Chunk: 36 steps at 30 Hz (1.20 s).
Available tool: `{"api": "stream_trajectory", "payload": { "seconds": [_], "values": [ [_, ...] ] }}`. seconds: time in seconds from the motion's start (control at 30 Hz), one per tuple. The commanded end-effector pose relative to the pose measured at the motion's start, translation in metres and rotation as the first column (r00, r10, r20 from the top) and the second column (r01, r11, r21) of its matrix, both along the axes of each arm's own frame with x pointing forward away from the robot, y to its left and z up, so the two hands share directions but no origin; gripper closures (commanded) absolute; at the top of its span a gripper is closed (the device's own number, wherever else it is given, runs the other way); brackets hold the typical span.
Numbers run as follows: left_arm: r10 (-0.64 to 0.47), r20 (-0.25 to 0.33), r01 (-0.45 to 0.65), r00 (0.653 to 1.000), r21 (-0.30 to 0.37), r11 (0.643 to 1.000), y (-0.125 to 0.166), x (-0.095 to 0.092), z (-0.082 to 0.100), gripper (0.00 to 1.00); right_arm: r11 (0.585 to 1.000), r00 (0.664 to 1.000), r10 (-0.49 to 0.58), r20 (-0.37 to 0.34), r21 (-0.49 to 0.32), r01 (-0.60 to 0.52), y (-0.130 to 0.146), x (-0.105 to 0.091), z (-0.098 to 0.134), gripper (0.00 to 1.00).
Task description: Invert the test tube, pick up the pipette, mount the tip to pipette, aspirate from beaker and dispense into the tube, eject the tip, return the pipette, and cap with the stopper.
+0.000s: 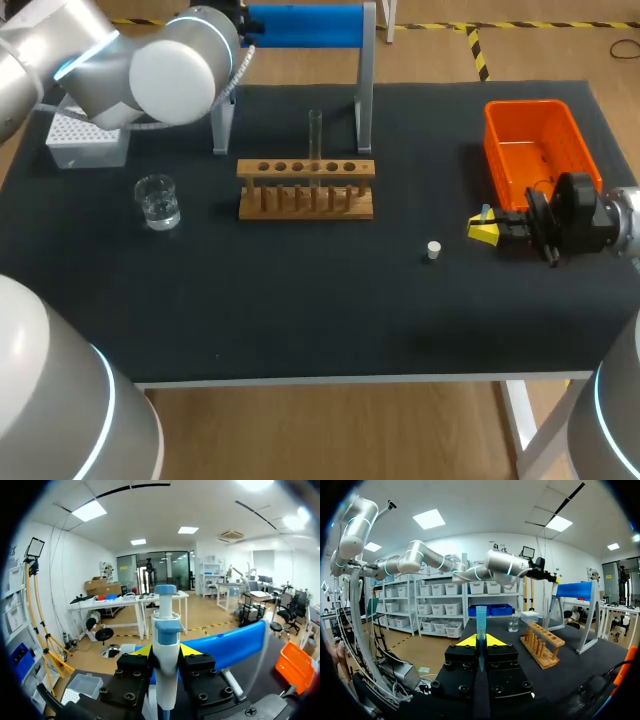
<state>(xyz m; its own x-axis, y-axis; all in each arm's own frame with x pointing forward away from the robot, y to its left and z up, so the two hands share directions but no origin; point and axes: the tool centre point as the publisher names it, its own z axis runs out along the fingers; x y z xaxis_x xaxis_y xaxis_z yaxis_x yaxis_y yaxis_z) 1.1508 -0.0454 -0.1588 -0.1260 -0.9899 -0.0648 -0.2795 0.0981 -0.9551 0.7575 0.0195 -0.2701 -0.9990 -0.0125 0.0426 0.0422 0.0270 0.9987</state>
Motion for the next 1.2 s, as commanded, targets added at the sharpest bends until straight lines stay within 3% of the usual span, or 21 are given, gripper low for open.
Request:
{"api": "stream_trajectory", "payload": {
  "seconds": [0.03, 0.17, 0.33, 0.47, 0.6, 0.7, 0.8, 1.2],
  "values": [
    [-0.079, -0.031, 0.079, 0.996, -0.002, 0.997, 0.002, -0.019, 0.017, 1.0, 1.0, 1.0, 0.001, 0.0, 0.0, -0.001, -0.001, 0.0, 0.0, 1.0],
    [-0.176, -0.055, 0.176, 0.983, -0.013, 0.984, -0.008, -0.037, 0.027, 1.0, 1.0, 1.0, 0.001, 0.0, 0.0, -0.001, -0.001, 0.0, 0.0, 1.0],
    [-0.323, -0.092, 0.321, 0.942, -0.043, 0.946, -0.023, -0.065, 0.04, 1.0, 1.0, 1.0, 0.001, 0.0, 0.0, -0.001, -0.001, 0.0, 0.0, 1.0],
    [-0.453, -0.072, 0.446, 0.889, -0.089, 0.891, -0.036, -0.093, 0.05, 1.0, 1.0, 1.0, 0.001, 0.0, 0.0, -0.001, -0.001, 0.0, 0.0, 1.0],
    [-0.563, -0.004, 0.557, 0.827, -0.131, 0.82, -0.047, -0.123, 0.062, 1.0, 1.0, 1.0, 0.001, 0.0, 0.0, -0.001, -0.001, 0.0, 0.0, 1.0],
    [-0.617, 0.041, 0.616, 0.786, -0.145, 0.775, -0.055, -0.147, 0.072, 1.0, 1.0, 1.0, 0.001, 0.0, 0.0, -0.001, -0.001, 0.0, 0.0, 1.0],
    [-0.664, 0.033, 0.662, 0.747, -0.123, 0.739, -0.066, -0.17, 0.081, 1.0, 1.0, 1.0, 0.001, 0.0, 0.0, -0.001, -0.001, 0.0, 0.0, 1.0],
    [-0.664, 0.033, 0.662, 0.747, -0.123, 0.739, -0.066, -0.17, 0.081, 1.0, 1.0, 1.0, 0.001, 0.0, 0.0, -0.001, -0.001, 0.0, 0.0, 1.0]
  ]
}}
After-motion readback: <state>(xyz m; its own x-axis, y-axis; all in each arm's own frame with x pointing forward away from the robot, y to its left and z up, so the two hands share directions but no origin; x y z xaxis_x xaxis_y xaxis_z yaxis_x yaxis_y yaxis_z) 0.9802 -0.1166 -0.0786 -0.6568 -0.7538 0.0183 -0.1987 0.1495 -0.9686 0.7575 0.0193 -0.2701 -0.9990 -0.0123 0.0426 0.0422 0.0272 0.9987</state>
